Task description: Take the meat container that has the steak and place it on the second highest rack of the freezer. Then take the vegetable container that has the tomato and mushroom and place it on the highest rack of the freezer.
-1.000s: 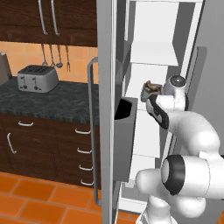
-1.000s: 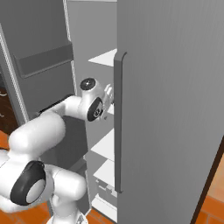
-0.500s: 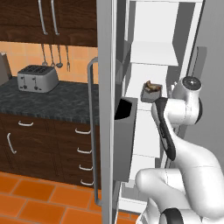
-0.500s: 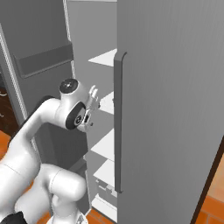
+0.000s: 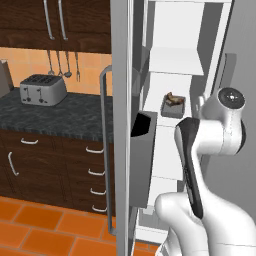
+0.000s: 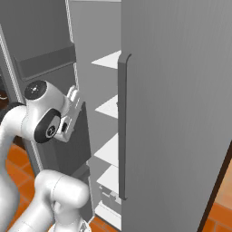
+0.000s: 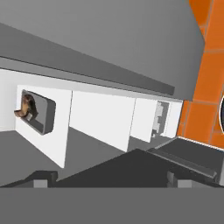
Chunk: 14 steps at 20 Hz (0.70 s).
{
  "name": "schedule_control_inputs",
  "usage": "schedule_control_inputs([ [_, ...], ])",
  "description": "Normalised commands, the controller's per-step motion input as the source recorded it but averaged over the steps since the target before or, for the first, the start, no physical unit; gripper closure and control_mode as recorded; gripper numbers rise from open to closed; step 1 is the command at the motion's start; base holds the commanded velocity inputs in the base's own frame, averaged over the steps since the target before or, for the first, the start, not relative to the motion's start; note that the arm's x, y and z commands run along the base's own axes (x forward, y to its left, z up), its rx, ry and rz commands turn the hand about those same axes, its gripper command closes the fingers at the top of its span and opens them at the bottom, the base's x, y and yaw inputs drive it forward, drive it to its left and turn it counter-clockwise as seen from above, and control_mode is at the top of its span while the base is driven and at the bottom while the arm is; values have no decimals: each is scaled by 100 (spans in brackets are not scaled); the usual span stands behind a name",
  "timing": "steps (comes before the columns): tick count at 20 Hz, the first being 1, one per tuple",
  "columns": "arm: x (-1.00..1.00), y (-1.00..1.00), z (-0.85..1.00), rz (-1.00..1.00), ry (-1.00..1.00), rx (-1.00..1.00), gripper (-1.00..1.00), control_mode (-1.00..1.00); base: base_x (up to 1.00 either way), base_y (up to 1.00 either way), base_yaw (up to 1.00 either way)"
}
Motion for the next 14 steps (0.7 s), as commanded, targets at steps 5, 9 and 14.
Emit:
schedule_control_inputs([
  [5,-51,17,54,10,1,2,-100,-100,0,0,0],
  [9,-21,-10,13,0,0,0,-100,-100,0,0,0],
  [14,-6,0,0,0,0,0,-100,-100,0,0,0],
])
